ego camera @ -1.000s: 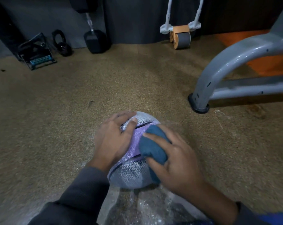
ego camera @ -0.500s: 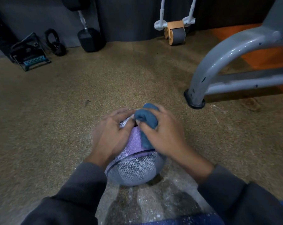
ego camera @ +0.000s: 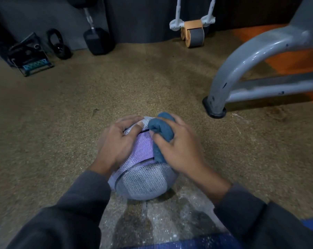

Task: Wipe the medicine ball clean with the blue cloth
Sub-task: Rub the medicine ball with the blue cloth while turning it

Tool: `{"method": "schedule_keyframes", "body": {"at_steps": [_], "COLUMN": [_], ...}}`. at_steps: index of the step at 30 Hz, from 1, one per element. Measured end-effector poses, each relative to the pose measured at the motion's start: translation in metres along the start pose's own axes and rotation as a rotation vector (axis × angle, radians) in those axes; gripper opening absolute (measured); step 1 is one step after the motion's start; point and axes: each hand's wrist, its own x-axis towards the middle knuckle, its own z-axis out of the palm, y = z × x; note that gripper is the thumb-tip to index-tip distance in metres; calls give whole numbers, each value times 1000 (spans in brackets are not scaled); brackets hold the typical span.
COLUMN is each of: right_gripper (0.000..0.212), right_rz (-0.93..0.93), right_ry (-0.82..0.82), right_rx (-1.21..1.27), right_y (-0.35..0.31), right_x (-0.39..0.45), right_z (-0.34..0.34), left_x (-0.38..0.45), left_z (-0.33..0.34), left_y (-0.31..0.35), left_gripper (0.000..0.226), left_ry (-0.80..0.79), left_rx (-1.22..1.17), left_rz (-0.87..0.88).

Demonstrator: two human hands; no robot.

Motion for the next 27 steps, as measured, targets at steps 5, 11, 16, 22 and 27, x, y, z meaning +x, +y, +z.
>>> {"method": "schedule_keyframes", "body": {"at_steps": [5, 11, 16, 22, 27], "right_gripper": [54, 40, 37, 48, 37], "right_rz": [-68, 54, 96, -105, 128], "right_ry": [1, 3, 3, -57, -83], "right_rx": [4, 59, 129, -30, 50], "right_y": [-1, 5, 6, -8, -3], "right_x": [-54, -1, -9, -27, 18], "right_z": [-6, -5, -7, -5, -2], "left_x": [4, 6, 11, 13, 10], "left_z": [-4, -2, -4, -11, -15], "left_y": [-4, 2, -4, -10, -4], "left_gripper": [37, 38, 32, 27, 23], "left_ry": [-25, -73, -81, -112, -111], "left_rx": [-23, 2, -39, -131, -77], "left_rz": [-32, -16, -76, -53, -74]}}
